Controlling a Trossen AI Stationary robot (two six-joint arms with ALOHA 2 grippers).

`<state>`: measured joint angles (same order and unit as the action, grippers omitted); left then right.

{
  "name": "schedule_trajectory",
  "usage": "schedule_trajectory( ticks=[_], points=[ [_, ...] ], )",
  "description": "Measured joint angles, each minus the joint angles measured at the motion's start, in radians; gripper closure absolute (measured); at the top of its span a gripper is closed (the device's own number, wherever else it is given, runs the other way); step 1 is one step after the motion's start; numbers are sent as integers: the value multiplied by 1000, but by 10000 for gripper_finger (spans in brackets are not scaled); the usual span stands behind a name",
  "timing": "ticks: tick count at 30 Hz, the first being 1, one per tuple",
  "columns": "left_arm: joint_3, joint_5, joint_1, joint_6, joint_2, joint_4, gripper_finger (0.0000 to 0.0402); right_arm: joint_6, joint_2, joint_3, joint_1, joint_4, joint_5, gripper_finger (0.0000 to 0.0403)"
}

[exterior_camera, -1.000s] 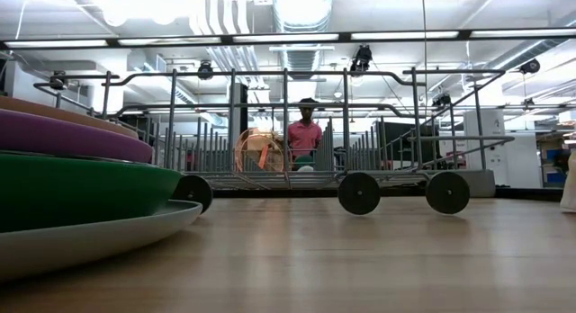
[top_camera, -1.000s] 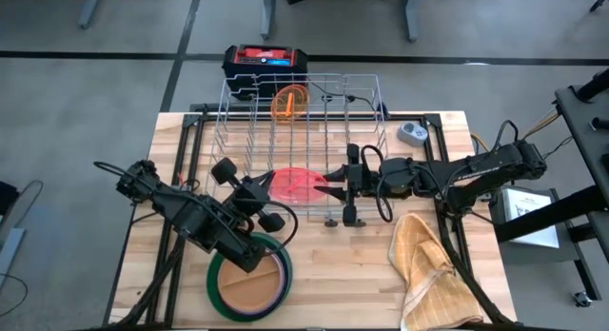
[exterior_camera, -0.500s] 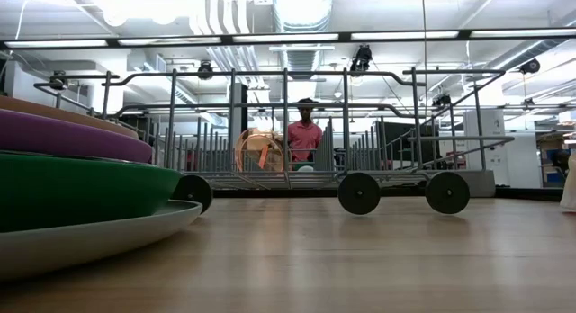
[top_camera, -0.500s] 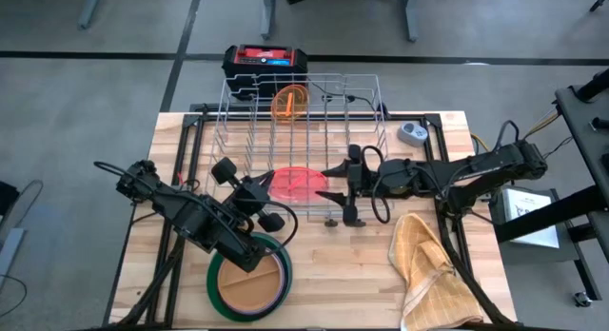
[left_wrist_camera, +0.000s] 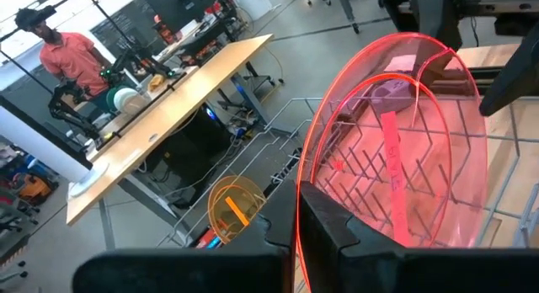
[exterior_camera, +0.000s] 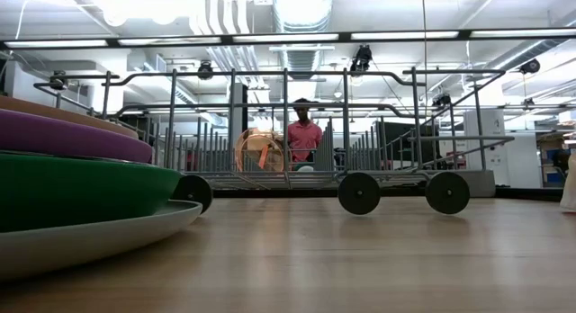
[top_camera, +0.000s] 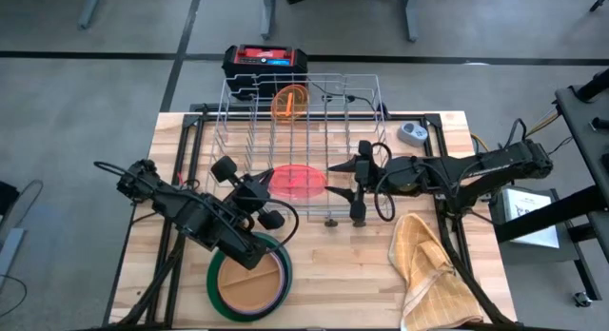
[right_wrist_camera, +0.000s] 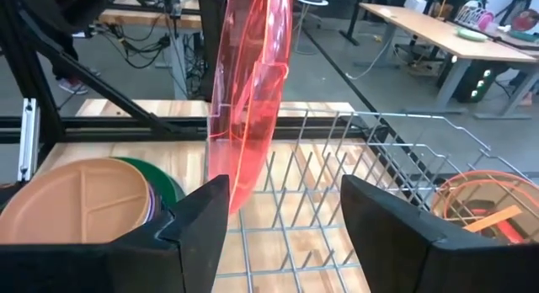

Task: Sort dishes
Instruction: Put the transparent pink plate into the dish rack

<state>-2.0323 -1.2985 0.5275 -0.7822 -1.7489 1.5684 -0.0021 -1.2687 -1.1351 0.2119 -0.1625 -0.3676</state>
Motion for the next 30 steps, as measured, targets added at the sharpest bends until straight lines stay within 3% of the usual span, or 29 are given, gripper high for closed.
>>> schedule_trajectory(
  ticks=[16,24,30],
  points=[
    [59,-28,-66,91,0,3,401,-70,19,0,0,-36,0,180],
    [59,-82,-145,292,0,3,401,-8,113,0,-1,-236,-79,185],
    [64,-81,-239,397,0,3,401,81,172,16,-1,-388,-80,186]
  ],
)
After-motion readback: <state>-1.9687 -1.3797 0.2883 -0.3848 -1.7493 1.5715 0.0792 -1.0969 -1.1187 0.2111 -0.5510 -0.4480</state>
